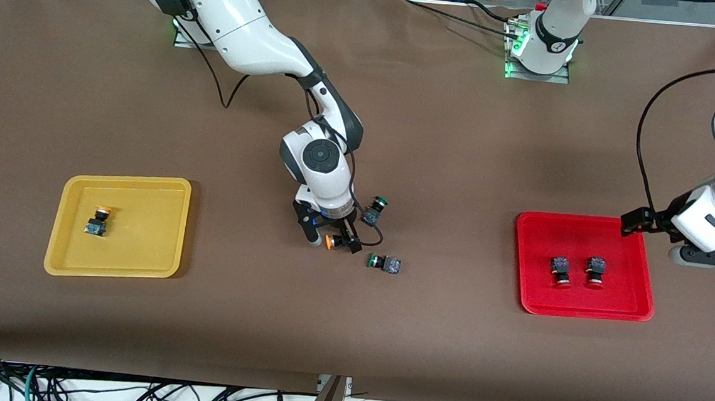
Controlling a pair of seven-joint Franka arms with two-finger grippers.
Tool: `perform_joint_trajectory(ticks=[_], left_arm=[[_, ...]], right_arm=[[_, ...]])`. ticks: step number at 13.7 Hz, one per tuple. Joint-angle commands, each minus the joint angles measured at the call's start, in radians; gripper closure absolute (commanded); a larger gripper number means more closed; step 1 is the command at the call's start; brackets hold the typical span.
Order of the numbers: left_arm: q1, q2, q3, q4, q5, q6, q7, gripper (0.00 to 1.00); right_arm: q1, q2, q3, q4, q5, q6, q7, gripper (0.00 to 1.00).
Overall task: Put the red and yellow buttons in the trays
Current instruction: 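Raise the left gripper away while the right gripper carries yellow to the tray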
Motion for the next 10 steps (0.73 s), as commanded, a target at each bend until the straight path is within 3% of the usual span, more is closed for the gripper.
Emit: perform_joint_trajectory(ticks=[1,2,4,6,7,10], left_arm=[[0.013,-0.117,-0.014,-0.063,-0.065,-0.039,-0.007,0.0],[0.013,-0.134,-0.014,-0.065,-0.082,-0.057,-0.005,0.0],[0.011,-0.158,-0.014,-0.063,-0.096,-0.071,-0.007,0.0],[-0.007,-0.171,-0.004,-0.059,-0.102,-0.092,-0.002,0.0],[-0.054,-0.177,0.044,-0.057,-0.114,-0.097,-0.001,0.0],[-0.33,-0.2,0.324,-0.054,-0.117,-0.122,0.001,0.0]], right_arm=[[0.003,0.018,-0.002,0.015,-0.011,0.01,-0.03,0.94],[0.0,0.015,-0.004,0.015,-0.016,0.008,-0.069,1.0],[-0.023,-0.022,-0.011,0.015,-0.019,-0.016,-0.14,1.0],[-0.081,-0.073,-0.013,0.015,-0.005,-0.163,-0.351,1.0],[-0.113,-0.106,-0.008,0.013,0.003,-0.243,-0.481,1.0],[-0.22,-0.172,-0.01,0.01,0.004,-0.47,-0.834,1.0]])
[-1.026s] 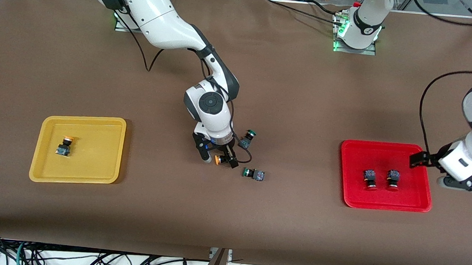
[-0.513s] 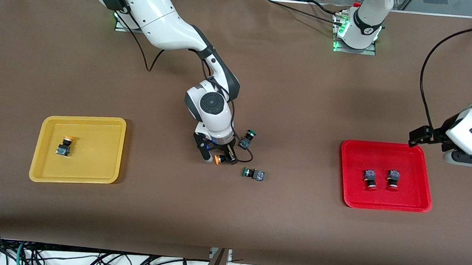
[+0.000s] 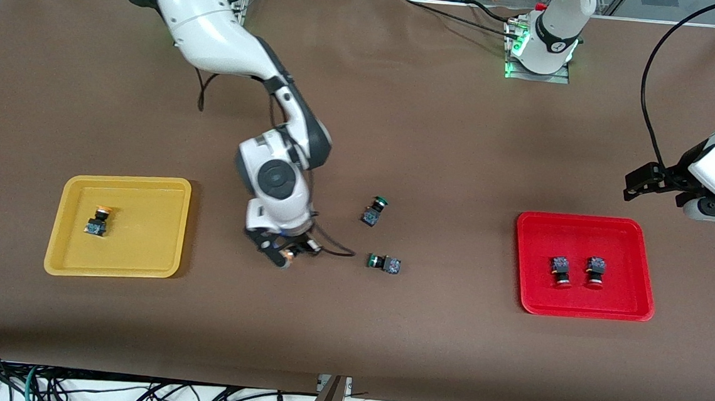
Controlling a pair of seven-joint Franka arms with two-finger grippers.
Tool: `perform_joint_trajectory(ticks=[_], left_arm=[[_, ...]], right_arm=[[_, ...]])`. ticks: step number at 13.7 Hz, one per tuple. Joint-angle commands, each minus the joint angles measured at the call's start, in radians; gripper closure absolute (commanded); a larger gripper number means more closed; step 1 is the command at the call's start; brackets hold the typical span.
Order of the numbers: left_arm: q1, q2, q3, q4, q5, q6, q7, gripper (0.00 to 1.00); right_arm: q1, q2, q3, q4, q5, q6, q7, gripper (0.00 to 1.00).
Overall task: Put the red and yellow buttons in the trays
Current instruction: 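Raise the left gripper away while the right gripper carries yellow to the tray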
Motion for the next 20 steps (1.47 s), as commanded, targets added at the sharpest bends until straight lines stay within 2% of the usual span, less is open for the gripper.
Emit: perform_joint_trajectory(ticks=[1,3,6,10,11,15,20], left_arm=[[-0.173,-0.049,0.176,-0.02,-0.03,-0.027,0.006,0.0],[-0.179,-0.059,0.18,-0.016,-0.03,-0.039,0.001,0.0],[-0.176,-0.074,0.175,-0.012,-0.039,-0.048,0.001,0.0],[-0.176,-0.092,0.172,-0.014,-0.044,-0.053,0.001,0.0],[-0.176,-0.094,0.174,-0.014,-0.051,-0.058,-0.001,0.0],[-0.17,-0.106,0.174,-0.012,-0.057,-0.065,0.001,0.0],[-0.175,-0.091,0.174,0.003,-0.057,-0.065,-0.007,0.0]], right_arm=[[-0.098,-0.076,0.011,-0.023,0.003,-0.164,-0.296,1.0],[-0.173,-0.101,0.009,-0.034,0.003,-0.246,-0.465,1.0],[-0.265,-0.157,-0.009,-0.112,-0.004,-0.261,-0.686,1.0],[-0.279,-0.197,-0.152,-0.207,0.003,-0.232,-0.975,1.0],[-0.296,-0.197,-0.163,-0.218,0.005,-0.222,-1.024,1.0],[-0.343,-0.197,-0.163,-0.304,0.034,-0.153,-1.125,1.0],[-0.351,-0.19,-0.16,-0.371,0.04,-0.088,-1.133,1.0]])
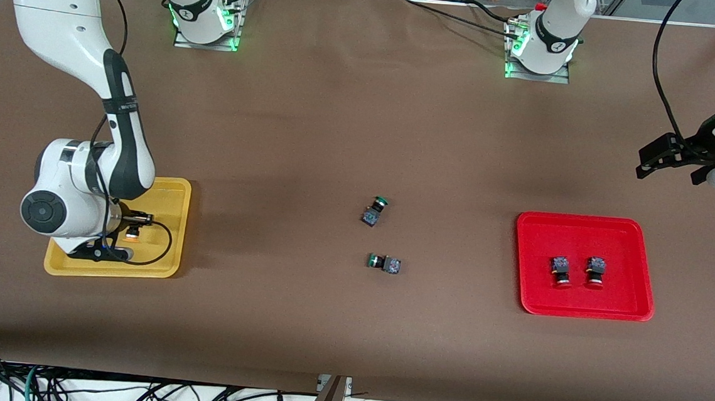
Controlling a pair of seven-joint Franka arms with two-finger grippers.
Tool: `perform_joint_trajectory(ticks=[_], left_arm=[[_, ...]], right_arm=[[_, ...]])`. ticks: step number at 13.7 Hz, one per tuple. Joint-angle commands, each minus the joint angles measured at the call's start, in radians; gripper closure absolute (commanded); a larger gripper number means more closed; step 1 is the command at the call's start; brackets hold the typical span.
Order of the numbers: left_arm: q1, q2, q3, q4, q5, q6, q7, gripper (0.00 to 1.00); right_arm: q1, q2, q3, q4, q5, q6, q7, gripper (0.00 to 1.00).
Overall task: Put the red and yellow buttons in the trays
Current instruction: 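Raise the left gripper away while the right gripper carries yellow to the tray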
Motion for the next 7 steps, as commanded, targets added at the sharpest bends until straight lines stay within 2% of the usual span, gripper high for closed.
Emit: perform_joint_trajectory(ticks=[1,3,4,6,7], left_arm=[[-0.015,-0.003,0.008,0.004,-0.026,-0.009,-0.004,0.0],[-0.015,0.01,0.008,0.019,-0.024,-0.011,0.005,0.0],[-0.018,0.011,0.008,0.03,-0.023,-0.011,0.004,0.0],[-0.02,0.017,0.002,0.032,-0.024,-0.015,0.001,0.0],[-0.02,0.017,0.002,0.03,-0.024,-0.025,-0.001,0.0]], right_arm=[[-0.004,-0.031,0.007,-0.063,0.018,0.049,-0.027,1.0],[-0.004,-0.031,0.007,-0.068,0.018,0.052,-0.027,0.81],[-0.004,-0.031,0.007,-0.068,0.018,0.051,-0.027,0.61],[-0.004,-0.037,0.007,-0.059,0.018,0.04,-0.028,0.02],[-0.004,-0.048,0.007,-0.051,0.017,0.037,-0.036,0.01]])
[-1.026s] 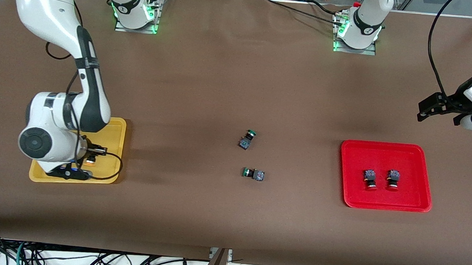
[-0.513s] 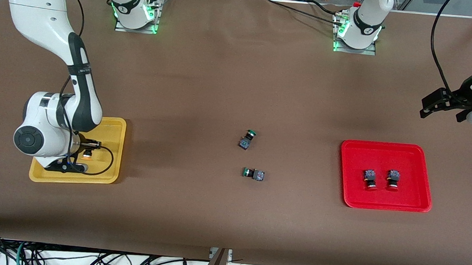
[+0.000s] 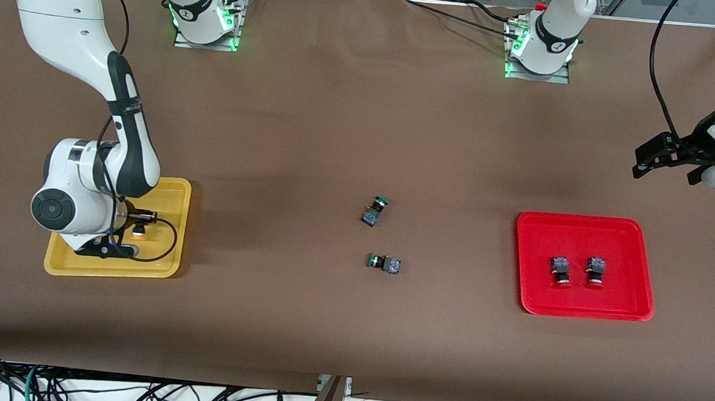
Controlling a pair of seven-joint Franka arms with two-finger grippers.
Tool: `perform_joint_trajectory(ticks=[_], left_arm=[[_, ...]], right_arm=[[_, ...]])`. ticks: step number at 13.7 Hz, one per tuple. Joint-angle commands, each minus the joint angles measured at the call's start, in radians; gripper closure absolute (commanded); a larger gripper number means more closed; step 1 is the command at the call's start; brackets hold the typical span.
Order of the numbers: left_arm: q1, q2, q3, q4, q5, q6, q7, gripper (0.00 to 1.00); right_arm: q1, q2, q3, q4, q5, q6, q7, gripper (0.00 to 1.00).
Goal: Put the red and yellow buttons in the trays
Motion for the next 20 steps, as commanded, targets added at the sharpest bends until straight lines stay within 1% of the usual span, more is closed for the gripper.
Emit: perform_joint_trajectory(ticks=[1,3,4,9,11,14,15,17,19,20], left_arm=[[-0.007,0.017,0.004,0.028,-0.024,-0.041,-0.002,0.0],[-0.007,0.026,0.004,0.034,-0.026,-0.043,-0.004,0.0],[-0.006,0.035,0.004,0.049,-0.026,-0.044,-0.004,0.0],[-0.006,0.045,0.004,0.063,-0.026,-0.063,-0.004,0.0],[-0.006,0.045,0.004,0.063,-0.026,-0.08,-0.004,0.0],[-0.006,0.045,0.004,0.063,-0.026,-0.083,-0.004,0.0],[-0.006,0.045,0.004,0.062,-0.026,-0.087,-0.004,0.0],[-0.006,0.046,0.004,0.063,-0.026,-0.103,-0.004,0.0],[-0.006,0.046,0.004,0.063,-0.026,-0.103,-0.004,0.0],[-0.006,0.046,0.004,0.063,-0.026,-0.103,-0.004,0.0]], right_arm=[[-0.004,-0.061,0.004,-0.016,0.016,-0.002,-0.052,0.01],[-0.004,-0.104,0.002,0.007,0.016,-0.032,-0.086,0.01],[-0.004,-0.124,0.002,0.041,0.016,-0.07,-0.095,0.01],[-0.001,-0.171,0.007,0.303,0.015,-0.424,-0.1,0.01],[0.003,-0.197,0.011,0.355,0.015,-0.508,-0.094,0.01],[0.008,-0.297,0.014,0.345,0.015,-0.535,-0.086,0.01],[0.002,-0.328,0.031,0.326,0.015,-0.535,-0.086,0.01],[-0.027,-0.429,0.092,0.245,0.003,-0.535,-0.087,0.0],[-0.099,-0.516,0.164,0.176,-0.01,-0.54,-0.097,0.0],[-0.124,-0.555,0.183,0.159,-0.01,-0.551,-0.097,0.01]])
